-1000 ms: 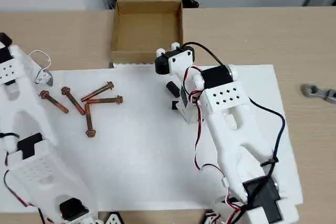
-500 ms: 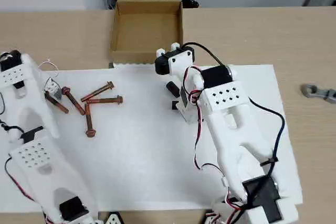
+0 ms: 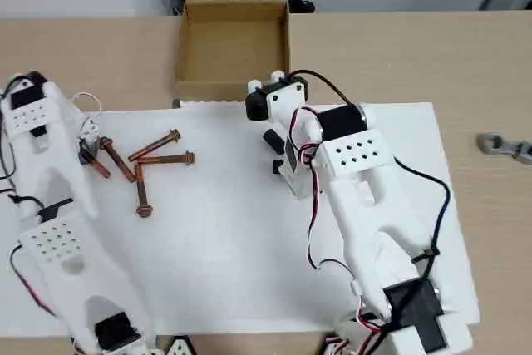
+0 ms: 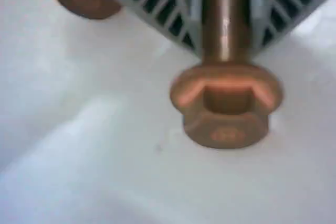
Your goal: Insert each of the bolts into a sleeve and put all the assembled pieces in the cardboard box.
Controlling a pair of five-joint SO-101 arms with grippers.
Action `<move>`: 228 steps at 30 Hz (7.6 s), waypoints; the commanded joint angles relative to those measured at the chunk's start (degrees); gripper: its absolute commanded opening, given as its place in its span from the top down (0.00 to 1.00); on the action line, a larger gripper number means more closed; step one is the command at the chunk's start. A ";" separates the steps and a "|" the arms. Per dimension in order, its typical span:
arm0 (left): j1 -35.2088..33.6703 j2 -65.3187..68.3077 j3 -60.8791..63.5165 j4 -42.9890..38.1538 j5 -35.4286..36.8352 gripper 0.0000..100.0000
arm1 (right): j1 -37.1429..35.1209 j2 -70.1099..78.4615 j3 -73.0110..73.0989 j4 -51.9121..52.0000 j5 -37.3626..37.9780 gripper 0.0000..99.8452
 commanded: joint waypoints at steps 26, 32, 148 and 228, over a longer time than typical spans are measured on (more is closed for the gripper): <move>7.30 -39.12 1.54 15.30 -15.91 0.99 | -0.40 31.16 -45.10 3.12 -4.57 0.99; 7.65 -53.63 14.20 15.21 -19.08 0.99 | -0.40 41.45 -53.01 3.91 -3.25 0.99; 19.87 -80.97 40.40 -8.70 -28.22 0.99 | -4.26 -25.19 -26.20 6.90 -19.08 0.99; 57.76 -90.64 55.96 -43.52 -15.30 0.99 | -13.67 -79.25 69.45 -75.38 -15.56 0.99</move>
